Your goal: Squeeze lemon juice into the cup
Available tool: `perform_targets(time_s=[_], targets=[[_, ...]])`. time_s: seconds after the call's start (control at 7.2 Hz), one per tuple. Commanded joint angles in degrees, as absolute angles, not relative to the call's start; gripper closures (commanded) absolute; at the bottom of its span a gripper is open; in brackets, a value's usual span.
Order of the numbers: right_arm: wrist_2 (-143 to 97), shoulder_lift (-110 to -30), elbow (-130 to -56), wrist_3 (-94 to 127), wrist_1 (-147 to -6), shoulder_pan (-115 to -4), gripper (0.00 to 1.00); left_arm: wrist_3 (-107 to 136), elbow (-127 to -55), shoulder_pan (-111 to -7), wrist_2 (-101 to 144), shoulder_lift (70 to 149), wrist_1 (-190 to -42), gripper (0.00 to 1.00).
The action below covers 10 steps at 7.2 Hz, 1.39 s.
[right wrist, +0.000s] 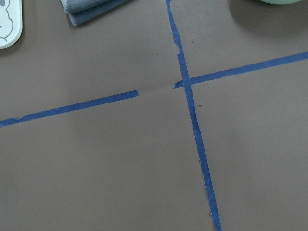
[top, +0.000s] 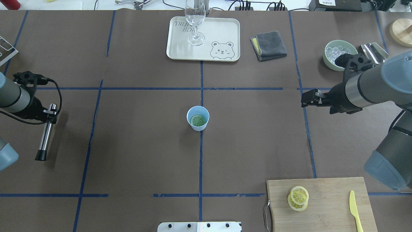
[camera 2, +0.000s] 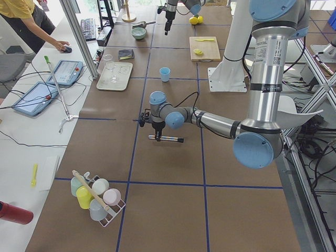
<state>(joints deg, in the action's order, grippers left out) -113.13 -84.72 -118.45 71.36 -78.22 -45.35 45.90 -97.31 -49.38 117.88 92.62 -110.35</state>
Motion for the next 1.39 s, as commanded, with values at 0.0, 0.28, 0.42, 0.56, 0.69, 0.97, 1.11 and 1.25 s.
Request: perform_targets(time_s=[0.0, 0.28, 0.42, 0.56, 0.69, 0.97, 1.11, 1.25], targets=[[-113.1, -84.7, -118.4, 71.5, -78.2, -45.4, 0.0, 46.0, -97.1, -49.0, 117.9, 92.6, -110.4, 1.0], [-113.1, -84.6, -118.4, 71.5, -78.2, -45.4, 0.0, 46.1, -96.9, -49.0, 117.9, 92.6, -110.0, 1.0], [-113.1, -84.6, -118.3, 71.5, -78.2, -45.4, 0.0, 46.1, -96.5, -49.0, 117.9, 92.6, -109.9, 1.0], [-113.1, -84.6, -118.4, 71.5, -78.2, -45.4, 0.0, 46.1, -96.4, -49.0, 117.9, 92.6, -110.0, 1.0], [-113.1, -84.6, -118.4, 71.5, -78.2, -45.4, 0.0, 46.0, -96.4, -49.0, 117.9, 92.6, -109.9, 1.0], [-113.1, -84.6, -118.4, 71.5, -78.2, -45.4, 0.0, 46.3, -96.2, -49.0, 117.9, 92.7, -110.4, 0.01], [-113.1, -84.6, -118.6, 71.5, -78.2, -45.4, 0.0, 46.3, -96.2, -49.0, 117.9, 92.7, -110.5, 0.0], [-113.1, -84.6, -118.7, 71.5, -78.2, -45.4, 0.0, 46.2, -96.6, -49.0, 117.9, 92.6, -110.5, 0.0]])
